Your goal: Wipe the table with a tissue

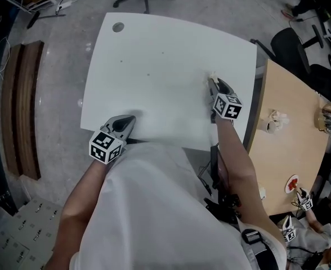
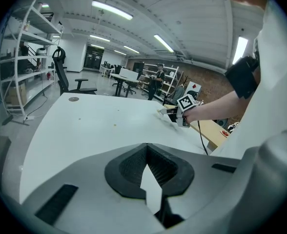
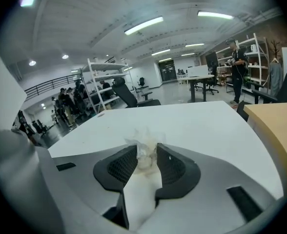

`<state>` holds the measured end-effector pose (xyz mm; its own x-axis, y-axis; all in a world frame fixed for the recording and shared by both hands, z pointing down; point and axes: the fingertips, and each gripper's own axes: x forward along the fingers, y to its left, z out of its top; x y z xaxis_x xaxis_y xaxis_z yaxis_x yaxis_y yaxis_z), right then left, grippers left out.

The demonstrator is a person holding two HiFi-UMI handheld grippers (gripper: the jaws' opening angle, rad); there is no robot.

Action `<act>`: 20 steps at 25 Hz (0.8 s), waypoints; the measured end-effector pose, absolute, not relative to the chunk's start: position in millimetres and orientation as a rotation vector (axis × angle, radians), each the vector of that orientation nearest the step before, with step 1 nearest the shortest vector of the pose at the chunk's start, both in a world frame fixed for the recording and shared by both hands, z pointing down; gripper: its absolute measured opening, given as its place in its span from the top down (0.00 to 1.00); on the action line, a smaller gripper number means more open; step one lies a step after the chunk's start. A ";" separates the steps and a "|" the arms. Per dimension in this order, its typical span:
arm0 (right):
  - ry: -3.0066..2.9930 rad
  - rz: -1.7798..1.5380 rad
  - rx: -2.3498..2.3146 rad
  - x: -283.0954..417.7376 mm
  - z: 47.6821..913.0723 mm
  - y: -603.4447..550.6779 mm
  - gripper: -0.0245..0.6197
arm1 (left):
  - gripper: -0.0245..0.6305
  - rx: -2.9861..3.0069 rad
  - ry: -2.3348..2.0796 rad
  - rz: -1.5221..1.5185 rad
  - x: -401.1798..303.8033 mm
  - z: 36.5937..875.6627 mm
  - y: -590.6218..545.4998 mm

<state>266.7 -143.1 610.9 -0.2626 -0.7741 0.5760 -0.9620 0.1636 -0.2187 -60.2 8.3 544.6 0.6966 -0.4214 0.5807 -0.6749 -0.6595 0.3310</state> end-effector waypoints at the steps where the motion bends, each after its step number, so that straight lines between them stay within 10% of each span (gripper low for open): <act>1: -2.124 0.788 1.648 263.3 610.5 -144.8 0.78 | 0.96 2.374 -0.845 0.628 -61.5 542.9 7.3; 20: -1.869 0.447 1.501 162.4 637.8 -140.9 0.78 | 0.95 2.358 -0.817 0.587 -146.3 549.4 -13.2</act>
<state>162.4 -140.9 637.8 -0.0951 -0.7132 0.6944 -0.9502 0.2729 0.1502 -146.3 -13.2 549.4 0.7168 -0.4137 0.5612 -0.6639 -0.6511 0.3680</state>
